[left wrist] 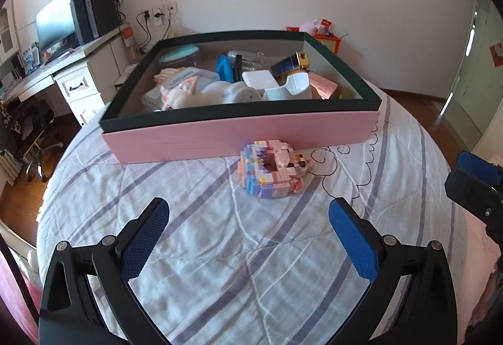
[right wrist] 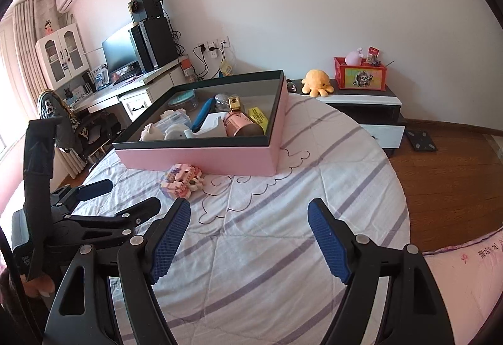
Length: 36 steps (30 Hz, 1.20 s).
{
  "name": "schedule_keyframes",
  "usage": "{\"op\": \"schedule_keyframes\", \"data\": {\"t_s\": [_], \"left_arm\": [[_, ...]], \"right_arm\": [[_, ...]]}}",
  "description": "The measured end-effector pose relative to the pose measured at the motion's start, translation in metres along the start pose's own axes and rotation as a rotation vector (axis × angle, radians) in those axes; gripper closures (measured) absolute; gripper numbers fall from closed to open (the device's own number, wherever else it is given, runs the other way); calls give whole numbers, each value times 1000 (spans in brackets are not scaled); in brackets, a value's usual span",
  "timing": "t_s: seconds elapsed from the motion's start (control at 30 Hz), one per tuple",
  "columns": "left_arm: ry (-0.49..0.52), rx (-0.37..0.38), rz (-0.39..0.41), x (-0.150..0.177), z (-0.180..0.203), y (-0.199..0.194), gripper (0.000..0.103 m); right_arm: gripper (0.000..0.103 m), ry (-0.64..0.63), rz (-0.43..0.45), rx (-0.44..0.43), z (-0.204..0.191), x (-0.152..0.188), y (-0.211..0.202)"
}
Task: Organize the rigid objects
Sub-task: 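Grasp the pink pixel-block figure with the left gripper while the right releases the box wall, then carry the block figure into the pink box and open the left gripper while the right grips the box wall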
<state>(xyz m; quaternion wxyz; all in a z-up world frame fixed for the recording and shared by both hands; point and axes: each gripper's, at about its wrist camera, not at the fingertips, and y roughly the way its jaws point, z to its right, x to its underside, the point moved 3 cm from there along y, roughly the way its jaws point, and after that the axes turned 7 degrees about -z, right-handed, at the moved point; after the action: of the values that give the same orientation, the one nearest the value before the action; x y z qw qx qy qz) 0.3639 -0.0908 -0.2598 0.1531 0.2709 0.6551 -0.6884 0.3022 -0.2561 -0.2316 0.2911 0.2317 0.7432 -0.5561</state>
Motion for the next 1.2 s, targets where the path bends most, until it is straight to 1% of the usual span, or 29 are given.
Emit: {"op": "schedule_keyframes", "data": {"t_s": [0.1,0.17,0.23,0.3,0.33,0.37,0.4,0.5,0.57,0.63,0.7,0.83,0.87,0.9,0.93,0.97,1.0,1.03,1.07,1.1,1.17,1.2], "left_arm": [[3,-9,-36,-11,10,20,0],[6,-17,-47,-19,15,31,0],[9,-47,-78,-24,18,42,0],[15,-75,-81,-28,19,48,2],[12,-75,-81,-29,18,51,16],[9,-36,-92,-28,18,53,33],[1,-16,-95,-28,16,53,34],[3,-3,-88,-20,8,44,34],[10,-7,-74,-12,-4,34,34],[0,-42,-50,-4,-22,22,34],[-23,-54,-39,2,-47,12,34],[-89,-109,-21,10,-103,-4,34],[-109,-120,-16,11,-116,-7,34],[-125,-128,-11,11,-128,-11,34],[-138,-133,0,11,-139,-14,34],[-154,-143,4,10,-150,-17,34],[-164,-154,7,11,-160,-19,34],[-173,-164,16,9,-169,-20,34],[-180,-173,18,7,-177,-20,34],[-186,-178,15,5,-184,-19,34],[-203,-183,24,-1,-195,-18,34],[-205,-190,24,-4,-199,-18,34]], "right_arm": [[24,20,-1,4,12,0,3],[24,28,-5,7,19,-2,5],[24,28,-11,12,24,-6,10],[24,26,-17,17,28,-10,15],[24,27,-18,19,29,-13,18],[24,30,-22,18,30,-15,21],[24,31,-26,15,31,-18,24],[24,29,-26,11,30,-27,30],[24,21,-22,10,28,-36,33],[24,10,-20,23,25,-48,37],[24,-1,-26,35,21,-61,46],[25,-19,-60,75,18,-87,73],[26,-21,-74,89,19,-92,81],[28,-19,-87,97,19,-97,89],[35,-18,-106,106,19,-101,98],[45,-19,-126,112,19,-104,106],[51,-17,-139,110,20,-106,113],[61,-11,-139,109,20,-108,117],[68,-9,-158,115,22,-110,123],[72,-7,-169,110,23,-111,127],[87,-6,-195,95,25,-111,136],[88,-12,-196,107,24,-111,138]]}}
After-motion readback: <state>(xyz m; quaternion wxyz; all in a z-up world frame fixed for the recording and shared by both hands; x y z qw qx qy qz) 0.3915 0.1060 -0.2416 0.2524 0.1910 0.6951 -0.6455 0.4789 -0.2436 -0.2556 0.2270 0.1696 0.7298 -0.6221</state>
